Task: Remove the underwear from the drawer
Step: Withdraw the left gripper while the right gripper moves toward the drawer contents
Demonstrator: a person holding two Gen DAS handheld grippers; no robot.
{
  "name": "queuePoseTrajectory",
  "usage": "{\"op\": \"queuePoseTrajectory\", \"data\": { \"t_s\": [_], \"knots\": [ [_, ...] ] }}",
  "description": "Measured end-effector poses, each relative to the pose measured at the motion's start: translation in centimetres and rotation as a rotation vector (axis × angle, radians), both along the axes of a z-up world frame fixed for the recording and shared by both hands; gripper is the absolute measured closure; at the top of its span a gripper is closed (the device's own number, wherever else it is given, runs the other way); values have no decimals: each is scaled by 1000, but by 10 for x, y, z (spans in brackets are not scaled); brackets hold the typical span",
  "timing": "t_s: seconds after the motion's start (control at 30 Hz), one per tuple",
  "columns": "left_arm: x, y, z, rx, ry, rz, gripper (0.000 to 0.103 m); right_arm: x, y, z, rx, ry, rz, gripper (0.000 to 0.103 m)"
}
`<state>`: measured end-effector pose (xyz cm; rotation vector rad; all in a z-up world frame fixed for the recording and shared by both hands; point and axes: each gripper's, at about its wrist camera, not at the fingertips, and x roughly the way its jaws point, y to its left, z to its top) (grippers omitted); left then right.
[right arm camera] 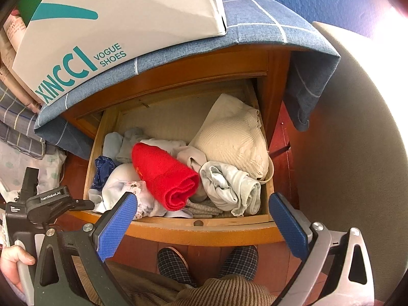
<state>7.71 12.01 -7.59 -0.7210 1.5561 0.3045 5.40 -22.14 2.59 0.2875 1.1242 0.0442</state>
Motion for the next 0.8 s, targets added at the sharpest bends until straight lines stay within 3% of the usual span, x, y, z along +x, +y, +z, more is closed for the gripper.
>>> {"op": "queuePoseTrajectory", "data": {
  "t_s": [0.27,0.47,0.67,0.8],
  "knots": [
    [-3,-1,30,91,-102,-41,1,2,0,-2,16,7,6,1],
    [-13,-12,61,176,-242,-77,1,2,3,-3,12,20,32,1],
    [-26,-23,87,225,-404,-201,1,12,0,3,-4,55,65,3],
    [-25,-40,98,231,-480,-295,1,26,-3,7,5,120,101,13]
  ]
}}
